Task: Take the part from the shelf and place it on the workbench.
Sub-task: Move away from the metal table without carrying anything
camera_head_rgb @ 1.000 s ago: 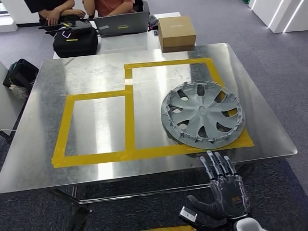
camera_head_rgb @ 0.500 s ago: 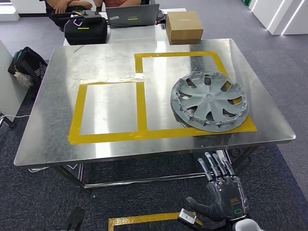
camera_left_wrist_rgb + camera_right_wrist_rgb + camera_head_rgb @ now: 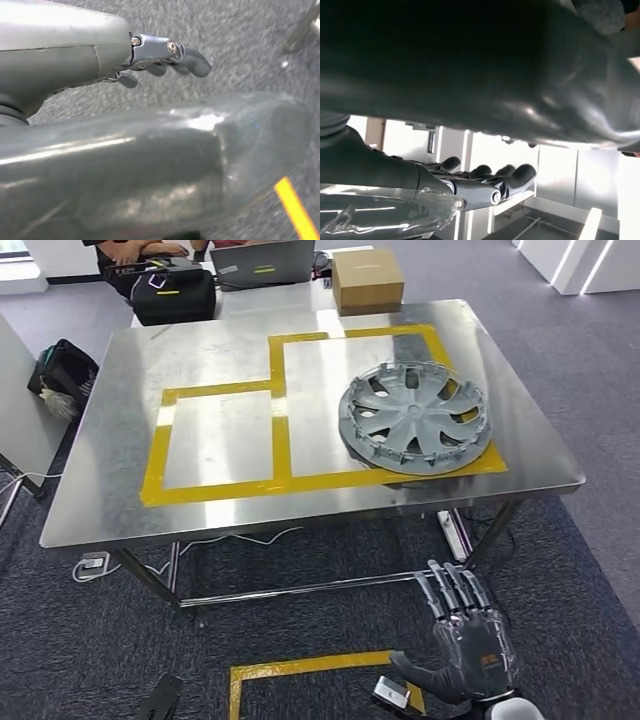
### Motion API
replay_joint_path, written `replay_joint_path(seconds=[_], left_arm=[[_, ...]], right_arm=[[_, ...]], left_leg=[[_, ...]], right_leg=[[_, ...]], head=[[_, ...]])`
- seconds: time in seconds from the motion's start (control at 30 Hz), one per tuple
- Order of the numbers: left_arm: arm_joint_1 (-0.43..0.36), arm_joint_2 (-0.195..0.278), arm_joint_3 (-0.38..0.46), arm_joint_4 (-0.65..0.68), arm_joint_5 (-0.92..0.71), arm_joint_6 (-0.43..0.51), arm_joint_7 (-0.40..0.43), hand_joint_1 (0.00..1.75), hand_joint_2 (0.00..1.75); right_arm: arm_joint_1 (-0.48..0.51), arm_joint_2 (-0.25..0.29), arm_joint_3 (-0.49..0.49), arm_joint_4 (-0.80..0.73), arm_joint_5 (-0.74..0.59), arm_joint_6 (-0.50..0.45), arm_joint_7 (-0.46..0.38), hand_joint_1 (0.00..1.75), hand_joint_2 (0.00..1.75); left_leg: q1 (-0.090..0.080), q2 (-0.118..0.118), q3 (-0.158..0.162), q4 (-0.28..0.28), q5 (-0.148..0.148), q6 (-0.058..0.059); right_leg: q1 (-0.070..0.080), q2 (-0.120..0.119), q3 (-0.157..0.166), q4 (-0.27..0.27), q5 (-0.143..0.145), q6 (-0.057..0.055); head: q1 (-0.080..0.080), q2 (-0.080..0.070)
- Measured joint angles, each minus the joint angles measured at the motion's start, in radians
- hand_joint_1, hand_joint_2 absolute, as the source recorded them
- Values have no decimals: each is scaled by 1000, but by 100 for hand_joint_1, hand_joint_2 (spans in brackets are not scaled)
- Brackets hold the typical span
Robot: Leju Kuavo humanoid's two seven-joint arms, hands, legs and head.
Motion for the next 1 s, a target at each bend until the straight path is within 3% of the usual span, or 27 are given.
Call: replay_joint_path(seconds=[0.07, 0.1, 0.13, 0.17, 0.23, 0.3, 0.37, 0.43, 0.5, 0.57, 0.6, 0.63, 0.67, 0.73, 0.8, 0.87, 0.93, 1.0], left_arm=[[1, -3, 0, 0, 0, 0, -1, 0, 0], [1, -4, 0, 0, 0, 1, -1, 0, 0], [2, -5, 0, 0, 0, 3, -1, 0, 0], [2, -6, 0, 0, -1, 6, -2, 0, 0], [2, -8, 0, 0, -2, 12, -2, 0, 0], [1, -11, -1, 0, -2, 15, -3, 0, 0], [1, -14, -1, 0, -3, 16, -4, 0, 0], [6, -17, -1, 0, -3, 16, -4, 0, 0], [7, -18, -1, 0, -2, 16, -4, 0, 0], [7, -18, -1, 0, -2, 17, -5, 0, 0], [7, -19, -1, 0, -2, 16, -5, 0, 0], [8, -20, -1, 0, -2, 16, -5, 0, 0], [8, -20, -1, 0, -2, 16, -5, 0, 0], [8, -21, -1, 0, -2, 16, -5, 0, 0], [6, -21, -1, 0, -2, 16, -5, 0, 0], [6, -21, -1, 0, -2, 16, -5, 0, 0], [7, -19, -1, 0, -2, 16, -5, 0, 0], [7, -18, -1, 0, -2, 16, -5, 0, 0]], right_arm=[[6, 0, -3, -2, 0, 0, 0, 0, 0], [9, 0, -5, -3, 0, -1, 0, 0, 0], [14, 0, -6, -3, 0, -1, 0, 0, 0], [18, 0, -7, -3, 0, -2, 0, 0, 0], [27, 0, -11, -5, 0, -2, 0, 0, 0], [32, 0, -16, -10, 0, -3, 0, 0, 0], [34, -1, -20, -14, 0, -5, 0, 0, 0], [38, -1, -21, -14, 0, -6, 0, 0, 0], [44, -2, -21, -14, 0, -6, 0, 0, 0], [46, -2, -22, -14, 0, -6, 0, 0, 0], [46, -2, -22, -14, 0, -6, 0, 0, 0], [47, -2, -22, -14, 0, -6, 0, 0, 0], [47, -2, -22, -14, 0, -6, 0, 0, 0], [46, -3, -22, -14, 0, -6, 0, 0, 0], [45, -3, -23, -15, 0, -6, 0, 0, 0], [45, -3, -23, -17, 0, -7, 0, 0, 0], [45, -3, -22, -17, 0, -7, 0, 0, 0], [44, -3, -23, -17, 0, -7, 0, 0, 0]], left_leg=[[3, 0, -27, 132, -100, -8], [4, 1, -32, 186, -117, -10], [4, 1, -23, 211, -108, -10], [5, 1, 2, 202, -83, -10], [5, 1, 95, 94, -39, -7], [4, -1, 194, -50, -45, 3], [0, -2, 225, -114, -55, 16], [1, 1, 209, -119, -39, 32], [3, 5, 190, -123, -18, 47], [0, 5, 170, -122, -1, 55], [-1, 6, 160, -121, 6, 55], [-3, 6, 151, -120, 13, 56], [-3, 5, 143, -118, 19, 55], [-4, 5, 131, -113, 27, 51], [-6, 4, 120, -105, 35, 42], [-7, 4, 109, -100, 48, 31], [-8, 3, 98, -96, 51, 21], [-7, 3, 74, -50, -2, 8]], right_leg=[[0, 0, -28, 2, 27, -3], [0, 0, -44, 3, 40, -2], [0, 0, -61, 5, 53, -1], [0, -1, -77, 7, 63, 2], [0, -1, -103, 11, 83, 11], [2, -1, -121, 16, 102, 21], [3, -2, -132, 12, 126, 31], [0, 0, -145, 10, 127, 41], [0, 1, -173, 77, 58, 49], [1, 2, -209, 219, -35, 52], [1, 2, -218, 277, -58, 52], [1, 2, -212, 303, -61, 51], [1, 2, -186, 287, -46, 50], [1, 3, -87, 151, -3, 46], [3, 6, -6, 27, 9, 41], [6, 9, 8, -1, 8, 34], [4, 6, -9, 3, 20, 22], [0, 3, -31, 3, 39, 7]], head=[[-3, 0], [-3, 0], [-3, 0], [-3, 0], [-3, 0], [-3, 0], [-2, 0], [-2, 0], [2, 0], [7, 0], [8, 0], [8, 0], [8, 0], [8, 0], [7, 0], [7, 0], [7, 0], [2, 0]])
